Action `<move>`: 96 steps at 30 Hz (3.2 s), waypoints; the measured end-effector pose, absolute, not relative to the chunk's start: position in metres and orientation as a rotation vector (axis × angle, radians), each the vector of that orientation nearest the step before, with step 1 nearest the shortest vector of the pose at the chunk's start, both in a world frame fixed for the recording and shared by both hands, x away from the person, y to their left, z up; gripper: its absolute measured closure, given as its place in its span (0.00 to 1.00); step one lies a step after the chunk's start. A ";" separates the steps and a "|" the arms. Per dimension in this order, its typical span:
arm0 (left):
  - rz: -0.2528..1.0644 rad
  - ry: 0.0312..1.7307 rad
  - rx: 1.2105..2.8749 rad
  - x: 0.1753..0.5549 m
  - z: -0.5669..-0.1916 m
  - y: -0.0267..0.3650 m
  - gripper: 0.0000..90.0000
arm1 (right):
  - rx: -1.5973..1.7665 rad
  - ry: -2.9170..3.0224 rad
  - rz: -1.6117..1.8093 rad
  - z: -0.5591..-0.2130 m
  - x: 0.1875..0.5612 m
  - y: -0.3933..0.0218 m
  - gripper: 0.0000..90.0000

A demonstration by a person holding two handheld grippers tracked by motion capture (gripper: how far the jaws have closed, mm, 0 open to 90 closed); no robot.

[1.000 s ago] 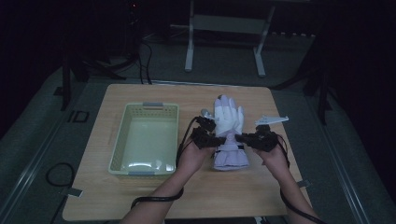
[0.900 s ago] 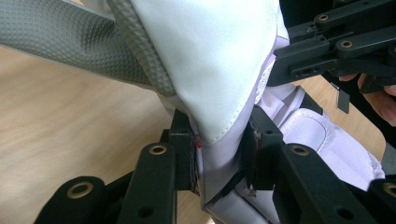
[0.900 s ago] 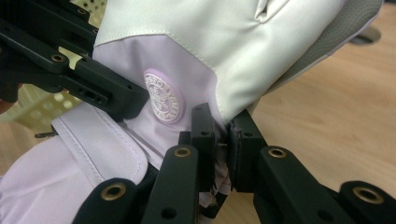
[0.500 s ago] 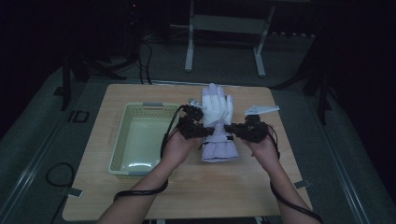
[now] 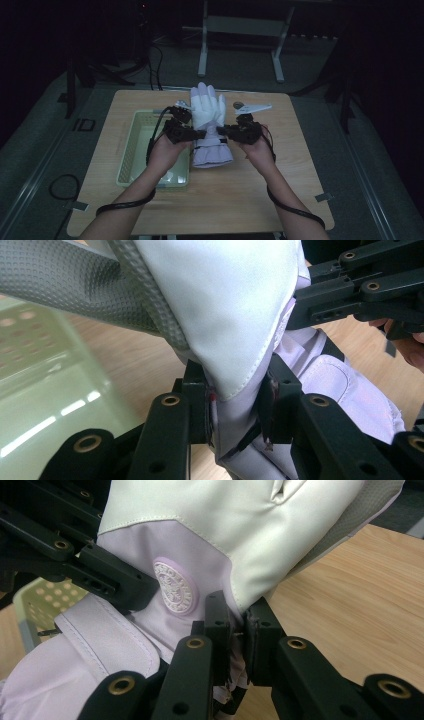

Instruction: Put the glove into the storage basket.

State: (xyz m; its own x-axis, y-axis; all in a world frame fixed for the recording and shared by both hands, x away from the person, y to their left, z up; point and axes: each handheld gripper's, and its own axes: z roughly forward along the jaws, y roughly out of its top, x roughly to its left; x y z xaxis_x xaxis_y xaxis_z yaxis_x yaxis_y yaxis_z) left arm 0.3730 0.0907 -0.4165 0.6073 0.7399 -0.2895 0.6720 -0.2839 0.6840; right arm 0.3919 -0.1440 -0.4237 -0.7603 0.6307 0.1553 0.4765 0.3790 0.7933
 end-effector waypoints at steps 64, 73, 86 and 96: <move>-0.071 1.406 2.170 0.369 -0.518 0.204 0.70 | 1.032 2.734 1.027 -0.518 0.394 0.004 0.85; 0.014 1.482 2.230 0.375 -0.527 0.196 0.49 | 1.009 2.723 1.020 -0.517 0.394 0.006 0.69; 0.246 1.409 2.028 0.358 -0.507 0.204 0.00 | 0.905 2.629 1.316 -0.486 0.396 -0.032 0.31; 0.377 1.262 1.953 0.332 -0.489 0.180 0.00 | 0.791 2.665 1.354 -0.488 0.392 -0.054 0.16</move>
State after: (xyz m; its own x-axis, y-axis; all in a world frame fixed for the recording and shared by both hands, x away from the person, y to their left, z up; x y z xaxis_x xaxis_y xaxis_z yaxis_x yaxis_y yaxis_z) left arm 0.3324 0.1797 -0.4888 0.4664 0.8712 -0.1531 0.6449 -0.2165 0.7329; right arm 0.3923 -0.0543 -0.4884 -0.8681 0.4622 0.1810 0.4186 0.4858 0.7673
